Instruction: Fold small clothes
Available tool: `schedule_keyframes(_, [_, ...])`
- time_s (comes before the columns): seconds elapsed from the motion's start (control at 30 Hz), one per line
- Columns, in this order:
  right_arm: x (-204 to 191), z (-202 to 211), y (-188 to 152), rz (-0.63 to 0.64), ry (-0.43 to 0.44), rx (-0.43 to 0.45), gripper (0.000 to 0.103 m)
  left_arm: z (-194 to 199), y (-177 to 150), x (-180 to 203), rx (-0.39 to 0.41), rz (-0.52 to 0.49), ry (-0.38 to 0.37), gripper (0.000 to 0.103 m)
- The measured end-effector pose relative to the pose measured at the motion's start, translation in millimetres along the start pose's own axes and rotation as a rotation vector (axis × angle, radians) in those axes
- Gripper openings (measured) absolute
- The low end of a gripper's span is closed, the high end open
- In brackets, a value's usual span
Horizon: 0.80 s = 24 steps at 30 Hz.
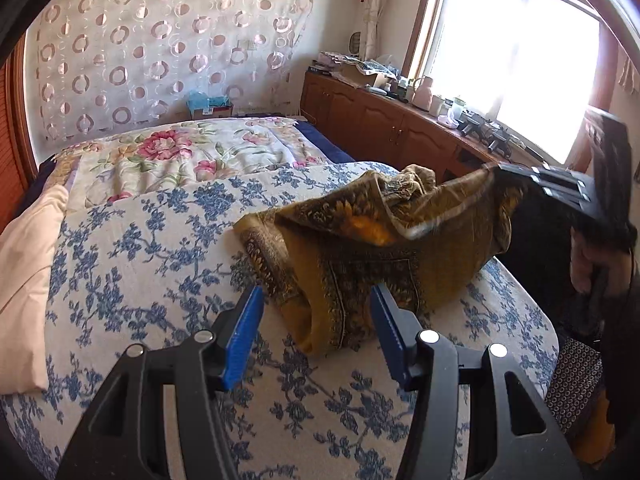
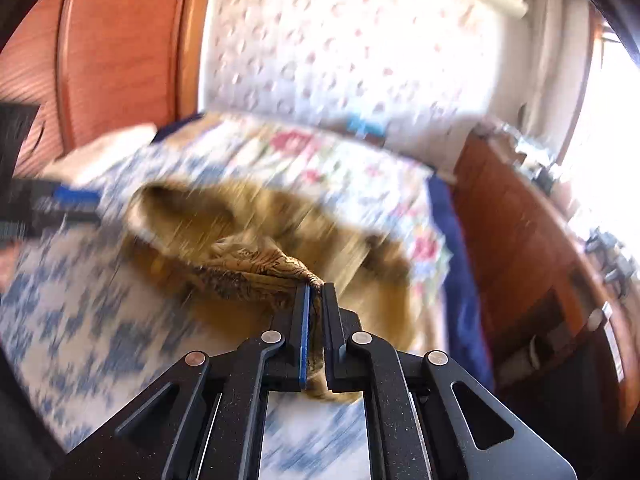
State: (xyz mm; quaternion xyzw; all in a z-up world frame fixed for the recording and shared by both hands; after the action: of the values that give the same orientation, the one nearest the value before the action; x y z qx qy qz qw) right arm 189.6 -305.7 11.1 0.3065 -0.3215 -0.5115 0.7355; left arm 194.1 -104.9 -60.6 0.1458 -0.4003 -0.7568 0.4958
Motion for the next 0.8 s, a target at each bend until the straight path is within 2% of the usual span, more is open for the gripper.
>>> schedule_keyframes(0.17, [25.9,-55.7,30.7,-0.027,0.014,-0.011,0.003,-24.3,27.7,-3.1,-0.011,-0.026,0.024,0.054])
schedule_keyframes(0.3, [36.0,-111.1,31.4,-0.062,0.033,-0.088,0.003,-50.8,49.7,-9.0,-0.033,-0.045,0.049,0.054])
schedule_keyframes(0.4, [50.4,-130.4,24.6,-0.122,0.027,-0.126,0.003,-71.1,62.0,-15.9,-0.051,-0.042,0.055,0.054])
schedule_keyframes(0.43, [55.6,-131.0,23.9,-0.147,0.032,-0.117,0.006,-78.2,65.2,-18.5,-0.060,-0.038,0.057,0.054])
schedule_keyframes(0.53, [67.2,-120.8,24.5,-0.180,0.028,-0.093,0.022,-97.2,73.4,-25.8,-0.076,-0.026,0.062,0.054])
schedule_keyframes(0.63, [74.4,-102.5,23.4,-0.177,-0.016,-0.077,0.049,-114.1,76.1,-34.2,-0.101,-0.005,0.053,0.054])
schedule_keyframes(0.67, [74.5,-96.3,22.3,-0.178,-0.016,-0.072,0.053,-116.4,76.4,-34.8,-0.103,-0.004,0.052,0.054])
schedule_keyframes(0.8, [77.8,-76.0,12.8,-0.197,0.007,-0.073,0.055,-125.1,77.1,-41.0,-0.109,0.005,0.038,0.054])
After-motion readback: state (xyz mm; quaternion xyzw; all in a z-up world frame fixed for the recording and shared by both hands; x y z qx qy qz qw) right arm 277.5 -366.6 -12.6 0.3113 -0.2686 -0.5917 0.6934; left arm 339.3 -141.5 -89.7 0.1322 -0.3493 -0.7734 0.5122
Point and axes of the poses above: each gripper's, at about its wrist camera, not at the fingertips, and z roughly against the way its jaws point, x to its right, y to its top, the point moved 2 cm from there along -z, roughly the way its jaws point, and after that the axes turned 3 degrees about -z, right-handed, at the moved point
